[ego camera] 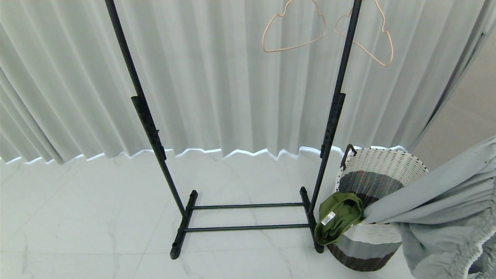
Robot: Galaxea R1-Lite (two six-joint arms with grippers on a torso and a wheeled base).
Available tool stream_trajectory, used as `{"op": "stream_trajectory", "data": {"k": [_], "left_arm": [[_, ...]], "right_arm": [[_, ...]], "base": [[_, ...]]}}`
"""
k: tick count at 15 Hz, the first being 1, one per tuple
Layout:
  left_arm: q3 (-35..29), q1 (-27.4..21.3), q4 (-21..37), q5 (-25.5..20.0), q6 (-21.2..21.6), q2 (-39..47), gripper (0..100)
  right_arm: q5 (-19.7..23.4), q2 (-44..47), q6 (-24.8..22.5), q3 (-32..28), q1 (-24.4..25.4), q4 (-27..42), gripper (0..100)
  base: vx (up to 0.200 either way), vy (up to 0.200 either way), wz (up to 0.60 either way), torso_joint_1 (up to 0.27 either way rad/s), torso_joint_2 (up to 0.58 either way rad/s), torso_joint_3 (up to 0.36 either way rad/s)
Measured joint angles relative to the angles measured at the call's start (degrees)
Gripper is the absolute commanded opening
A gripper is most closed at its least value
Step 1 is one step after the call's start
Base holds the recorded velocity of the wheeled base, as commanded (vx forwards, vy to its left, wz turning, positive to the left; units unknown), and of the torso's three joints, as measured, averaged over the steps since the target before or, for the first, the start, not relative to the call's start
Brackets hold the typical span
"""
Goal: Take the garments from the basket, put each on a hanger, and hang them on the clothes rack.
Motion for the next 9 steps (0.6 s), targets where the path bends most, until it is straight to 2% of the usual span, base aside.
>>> {"op": "stream_trajectory", "data": {"k": [3,5,7,9], "left_arm": [[-0.6,-0.2,-0.7,-1.4,-0.9,0.2,100],[-7.0,-1.0,-1.2,-3.4,-2.5,3.4,100],[-15.3,-2.5,-1.5,-5.1,-3.4,11.3,100],[-22.3,-6.0,-2.2,-6.1,-4.2,20.9,100]], "right_arm": [[2.8,1.7,4.4,-0.9,6.3,0.7,0],[5.8,2.8,5.4,-0.9,8.1,0.5,0],[8.5,3.3,6.8,-0.7,8.6,-1.6,0],[9.1,3.5,8.0,0.4,8.7,-5.3,0]], "base": [[0.0,0.0,0.0,0.0,0.0,0.0],[0.0,0.0,0.0,0.0,0.0,0.0],[0.0,0.0,0.0,0.0,0.0,0.0],[0.0,0.0,0.0,0.0,0.0,0.0]]}}
